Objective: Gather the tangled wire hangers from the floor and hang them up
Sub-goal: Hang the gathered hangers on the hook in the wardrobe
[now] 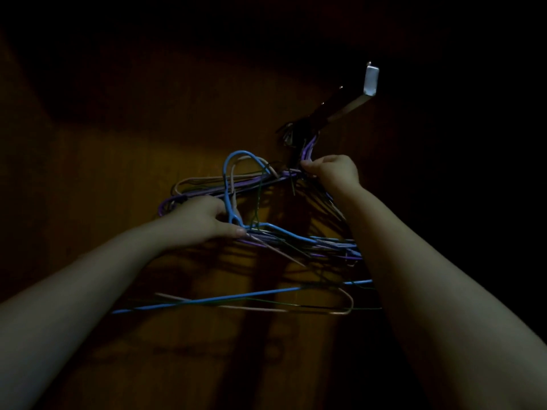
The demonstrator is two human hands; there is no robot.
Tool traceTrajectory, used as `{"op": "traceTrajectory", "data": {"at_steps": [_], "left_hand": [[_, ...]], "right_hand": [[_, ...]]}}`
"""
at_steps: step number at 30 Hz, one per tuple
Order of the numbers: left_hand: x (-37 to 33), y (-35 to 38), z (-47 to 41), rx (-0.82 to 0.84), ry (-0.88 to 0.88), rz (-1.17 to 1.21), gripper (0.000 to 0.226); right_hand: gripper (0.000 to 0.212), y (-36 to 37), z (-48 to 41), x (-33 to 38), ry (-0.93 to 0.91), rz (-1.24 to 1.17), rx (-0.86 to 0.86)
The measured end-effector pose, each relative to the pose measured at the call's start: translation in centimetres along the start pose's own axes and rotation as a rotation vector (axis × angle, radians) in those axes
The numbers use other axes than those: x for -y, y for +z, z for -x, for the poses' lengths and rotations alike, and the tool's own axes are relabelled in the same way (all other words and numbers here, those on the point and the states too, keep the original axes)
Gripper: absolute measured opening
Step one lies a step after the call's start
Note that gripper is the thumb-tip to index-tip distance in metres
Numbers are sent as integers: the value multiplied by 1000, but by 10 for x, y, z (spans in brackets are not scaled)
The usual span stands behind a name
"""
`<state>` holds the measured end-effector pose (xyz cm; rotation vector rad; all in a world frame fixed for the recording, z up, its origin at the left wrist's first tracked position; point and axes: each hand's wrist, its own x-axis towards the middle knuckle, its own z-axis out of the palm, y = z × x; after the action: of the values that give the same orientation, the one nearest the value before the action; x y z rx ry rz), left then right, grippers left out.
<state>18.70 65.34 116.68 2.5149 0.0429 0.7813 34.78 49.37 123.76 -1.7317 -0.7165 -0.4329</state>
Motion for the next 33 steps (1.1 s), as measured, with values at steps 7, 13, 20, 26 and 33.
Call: {"op": "traceTrajectory", "data": {"at_steps": [7,13,20,26,33], "left_hand": [[0,10,24,-59,-14,16,11],[-1,50,63,-121,-108,193,22],[-5,104,117,-148,-224,247,23],[-7,130,143,-100,-255,224,4],[7,139,154,-96,-301,278,20]], "right_hand": [[34,7,65,-4,-40,224,-381],[19,42,197,-38,-129,58,-357],[31,63,278,-64,142,-4,-59],[27,51,294,-78,205,-2,-83],[24,43,301,-91,160,41,-89]]}}
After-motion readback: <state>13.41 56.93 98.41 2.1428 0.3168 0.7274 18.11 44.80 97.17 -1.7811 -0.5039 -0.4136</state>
